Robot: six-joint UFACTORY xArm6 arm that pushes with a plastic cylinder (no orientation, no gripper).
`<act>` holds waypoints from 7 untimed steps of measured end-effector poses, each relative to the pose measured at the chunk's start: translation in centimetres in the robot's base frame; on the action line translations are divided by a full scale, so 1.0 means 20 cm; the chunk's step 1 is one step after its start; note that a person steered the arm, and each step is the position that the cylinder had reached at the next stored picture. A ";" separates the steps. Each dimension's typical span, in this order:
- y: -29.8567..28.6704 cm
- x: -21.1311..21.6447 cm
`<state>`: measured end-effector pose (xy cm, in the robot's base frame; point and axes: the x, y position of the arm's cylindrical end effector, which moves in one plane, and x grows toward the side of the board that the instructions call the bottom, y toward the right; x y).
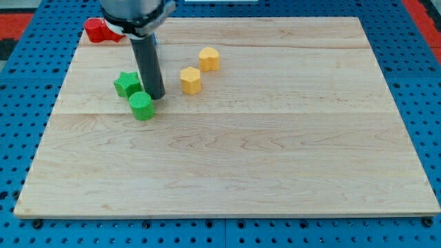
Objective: Push the yellow hexagon closely to the yellow heart
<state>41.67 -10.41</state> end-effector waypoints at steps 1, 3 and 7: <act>0.02 0.01; -0.03 -0.15; 0.24 -0.28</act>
<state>36.16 -5.51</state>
